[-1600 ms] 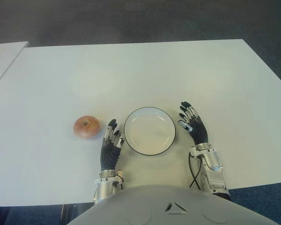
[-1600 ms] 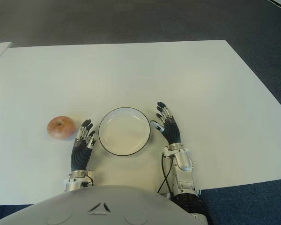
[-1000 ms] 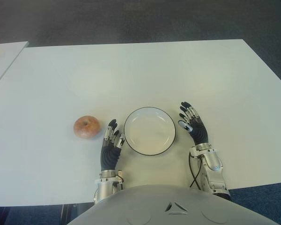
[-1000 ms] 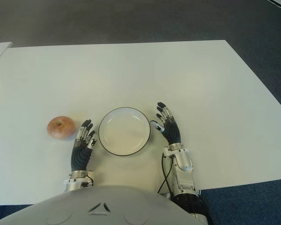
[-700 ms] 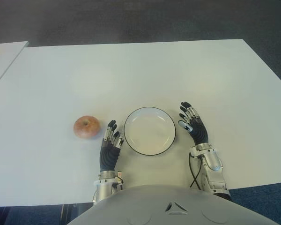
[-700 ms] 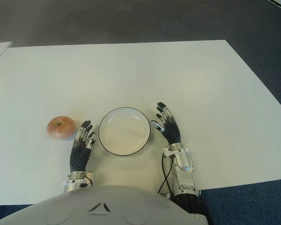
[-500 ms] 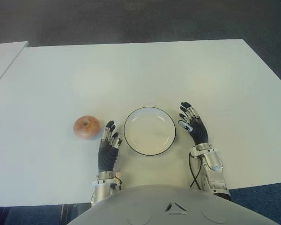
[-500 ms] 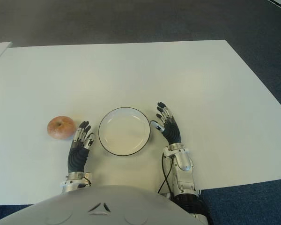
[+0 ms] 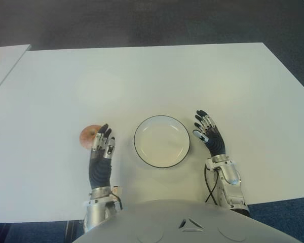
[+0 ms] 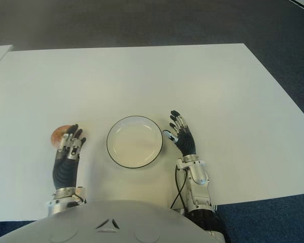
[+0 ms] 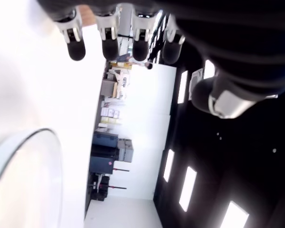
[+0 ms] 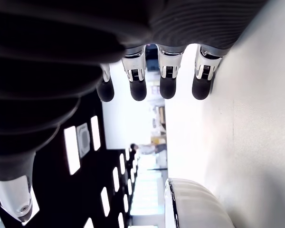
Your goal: Put the apples into the plate.
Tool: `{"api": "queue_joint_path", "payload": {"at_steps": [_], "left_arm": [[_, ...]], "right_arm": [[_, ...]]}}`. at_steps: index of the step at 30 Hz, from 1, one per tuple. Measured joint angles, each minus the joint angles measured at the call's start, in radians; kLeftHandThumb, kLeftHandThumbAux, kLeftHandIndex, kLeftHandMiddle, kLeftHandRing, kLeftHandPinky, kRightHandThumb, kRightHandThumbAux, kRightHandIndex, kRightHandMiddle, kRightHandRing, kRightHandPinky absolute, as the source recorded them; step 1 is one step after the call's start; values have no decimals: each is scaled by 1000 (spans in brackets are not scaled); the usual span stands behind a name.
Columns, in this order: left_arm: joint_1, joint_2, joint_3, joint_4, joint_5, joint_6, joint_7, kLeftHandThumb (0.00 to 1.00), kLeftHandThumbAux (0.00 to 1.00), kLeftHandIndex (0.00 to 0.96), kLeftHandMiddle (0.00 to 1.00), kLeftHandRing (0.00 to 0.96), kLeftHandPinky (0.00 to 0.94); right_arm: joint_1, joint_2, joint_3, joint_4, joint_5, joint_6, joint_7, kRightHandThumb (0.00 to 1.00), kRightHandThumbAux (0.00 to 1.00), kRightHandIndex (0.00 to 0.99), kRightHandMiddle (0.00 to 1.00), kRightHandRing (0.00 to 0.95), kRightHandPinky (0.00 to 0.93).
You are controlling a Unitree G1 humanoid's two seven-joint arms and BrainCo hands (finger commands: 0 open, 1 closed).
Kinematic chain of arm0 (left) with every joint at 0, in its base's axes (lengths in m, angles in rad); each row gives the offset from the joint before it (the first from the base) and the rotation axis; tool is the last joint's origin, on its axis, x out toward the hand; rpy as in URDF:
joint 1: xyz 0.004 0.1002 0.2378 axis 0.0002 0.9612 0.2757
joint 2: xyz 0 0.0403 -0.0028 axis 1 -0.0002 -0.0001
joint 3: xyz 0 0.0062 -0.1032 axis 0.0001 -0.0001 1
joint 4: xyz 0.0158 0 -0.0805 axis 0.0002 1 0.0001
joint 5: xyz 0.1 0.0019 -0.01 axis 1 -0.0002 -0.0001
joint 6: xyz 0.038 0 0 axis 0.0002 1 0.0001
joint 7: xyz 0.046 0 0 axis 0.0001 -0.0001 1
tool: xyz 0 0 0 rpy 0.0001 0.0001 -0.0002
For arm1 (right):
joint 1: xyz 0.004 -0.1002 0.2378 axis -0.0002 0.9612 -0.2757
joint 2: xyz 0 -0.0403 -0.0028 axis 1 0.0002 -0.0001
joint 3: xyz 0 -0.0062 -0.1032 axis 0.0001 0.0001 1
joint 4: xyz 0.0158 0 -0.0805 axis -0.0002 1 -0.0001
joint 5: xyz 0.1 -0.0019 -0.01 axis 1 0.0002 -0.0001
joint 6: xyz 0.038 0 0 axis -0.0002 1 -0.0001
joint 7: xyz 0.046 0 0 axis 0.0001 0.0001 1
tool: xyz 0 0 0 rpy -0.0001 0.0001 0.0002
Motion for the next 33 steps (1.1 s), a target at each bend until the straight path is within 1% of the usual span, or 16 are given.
{"api": "queue_joint_path", "payload": {"at_steps": [2, 4, 8, 9, 10, 15, 20, 23, 27, 30, 33], "left_arm": [[7, 0, -3, -53, 3, 45, 1, 224, 424, 201, 53, 6, 30], [8, 1, -4, -94, 11, 73, 2, 234, 435, 225, 57, 8, 30], [8, 1, -1, -135, 47, 86, 7, 242, 464, 224, 58, 8, 39], [8, 1, 0, -139, 64, 87, 11, 242, 473, 217, 56, 7, 40], [8, 1, 2, -143, 85, 87, 15, 237, 490, 188, 48, 4, 34], [15, 21, 23, -170, 274, 89, 35, 205, 527, 106, 20, 0, 14], [21, 47, 54, -202, 481, 110, 47, 187, 525, 49, 7, 0, 13], [14, 63, 82, -207, 602, 127, 52, 181, 513, 34, 4, 0, 8], [-4, 89, 116, -207, 760, 131, 77, 186, 495, 33, 8, 1, 8], [-25, 128, 146, -191, 876, 129, 110, 201, 476, 42, 13, 2, 18], [-56, 186, 185, -164, 1000, 129, 139, 220, 453, 53, 14, 3, 30]], "right_arm": [[-1, 0, 0, 1, 0, 0, 0, 215, 607, 76, 66, 23, 2], [-1, 0, 1, 2, -1, 0, -1, 213, 609, 74, 67, 22, 0], [-3, 1, 3, 3, -13, -1, -7, 211, 614, 73, 69, 23, 0], [-3, 1, 4, 3, -14, -1, -8, 212, 615, 74, 70, 24, 0], [-3, 1, 4, 3, -15, -1, -9, 212, 616, 75, 71, 24, 0], [-7, 2, 6, 3, -16, -2, -9, 214, 620, 78, 71, 25, 6], [-15, 2, 6, 2, -15, -2, -9, 215, 624, 78, 68, 27, 6], [-17, 2, 6, 3, -15, -4, -9, 212, 622, 79, 64, 22, 1], [-19, 2, 6, 9, -15, -8, -9, 204, 619, 79, 62, 19, 1], [-20, 3, 6, 16, -16, -13, -12, 197, 618, 78, 62, 19, 0], [-24, 5, 6, 27, -19, -20, -18, 196, 616, 82, 64, 19, 0]]}}
